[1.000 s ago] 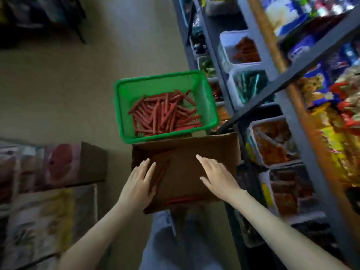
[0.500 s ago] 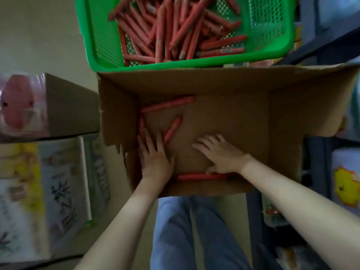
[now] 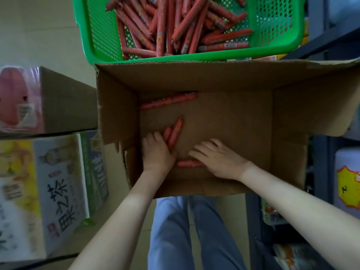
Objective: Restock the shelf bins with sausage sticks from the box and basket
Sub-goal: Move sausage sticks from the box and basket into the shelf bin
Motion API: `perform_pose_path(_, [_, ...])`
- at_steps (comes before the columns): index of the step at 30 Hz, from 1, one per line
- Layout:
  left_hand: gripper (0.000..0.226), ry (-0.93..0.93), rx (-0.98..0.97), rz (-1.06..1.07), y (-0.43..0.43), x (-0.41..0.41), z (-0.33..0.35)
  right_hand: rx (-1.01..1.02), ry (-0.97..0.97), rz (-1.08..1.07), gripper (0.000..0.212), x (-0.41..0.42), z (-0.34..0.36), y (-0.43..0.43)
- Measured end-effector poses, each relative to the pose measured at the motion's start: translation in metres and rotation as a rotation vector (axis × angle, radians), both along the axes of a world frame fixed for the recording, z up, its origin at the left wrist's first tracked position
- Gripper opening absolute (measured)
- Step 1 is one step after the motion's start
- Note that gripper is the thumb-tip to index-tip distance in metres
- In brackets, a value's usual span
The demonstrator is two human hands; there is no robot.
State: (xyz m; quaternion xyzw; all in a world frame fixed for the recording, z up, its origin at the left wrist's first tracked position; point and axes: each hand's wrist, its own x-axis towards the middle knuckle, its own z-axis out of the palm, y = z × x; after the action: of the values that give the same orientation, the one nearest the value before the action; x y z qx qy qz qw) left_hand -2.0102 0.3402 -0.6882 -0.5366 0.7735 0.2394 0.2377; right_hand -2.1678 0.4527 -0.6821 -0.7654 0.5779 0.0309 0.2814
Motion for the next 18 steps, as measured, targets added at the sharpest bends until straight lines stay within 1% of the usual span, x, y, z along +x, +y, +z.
perform_pose_path(1, [0.058, -0.007, 0.022, 0.001, 0.0, 0.0, 0.001, -0.002, 0.005, -0.042, 0.059, -0.002, 0.001, -0.001])
perform_pose_path(2, [0.058, -0.004, 0.053, 0.016, 0.0, 0.0, 0.001, 0.038, 0.006, -0.072, 0.052, -0.004, 0.002, -0.003])
perform_pose_path(4, [0.056, 0.025, 0.137, 0.095, 0.001, 0.001, 0.003, 0.167, 0.033, -0.086, 0.053, -0.006, 0.0, -0.003])
perform_pose_path(5, [0.057, 0.054, 0.175, 0.147, 0.001, 0.002, 0.005, 0.193, 0.038, -0.094, 0.053, -0.005, -0.002, -0.002])
perform_pose_path(8, [0.066, 0.172, 0.272, 0.377, -0.003, 0.002, 0.015, 0.232, 0.008, -0.161, 0.04, -0.002, -0.005, 0.002])
perform_pose_path(9, [0.064, 0.205, 0.297, 0.459, -0.005, 0.002, 0.018, 0.229, -0.015, -0.225, 0.036, -0.002, -0.006, 0.002])
perform_pose_path(10, [0.057, 0.234, 0.325, 0.522, -0.005, 0.002, 0.02, 0.233, -0.061, -0.337, 0.035, -0.001, -0.006, 0.003])
perform_pose_path(11, [0.048, 0.273, 0.352, 0.576, -0.006, 0.0, 0.022, 0.249, -0.138, -0.508, 0.034, 0.001, -0.004, 0.001])
perform_pose_path(12, [0.038, 0.342, 0.395, 0.665, -0.005, 0.0, 0.023, 0.273, -0.231, -0.692, 0.035, 0.004, 0.001, -0.004])
perform_pose_path(13, [0.031, 0.441, 0.464, 0.802, -0.004, -0.001, 0.023, 0.292, -0.332, -0.854, 0.037, 0.008, 0.005, -0.01])
perform_pose_path(14, [0.025, 0.557, 0.559, 0.957, -0.002, -0.002, 0.024, 0.296, -0.412, -0.952, 0.037, 0.013, 0.009, -0.018])
perform_pose_path(16, [0.017, 0.778, 0.774, 1.202, 0.0, -0.004, 0.03, 0.297, -0.478, -0.957, 0.038, 0.026, 0.016, -0.034])
perform_pose_path(18, [0.02, 0.937, 0.912, 1.315, -0.004, -0.003, 0.034, 0.321, -0.566, -0.905, 0.038, 0.039, 0.024, -0.047])
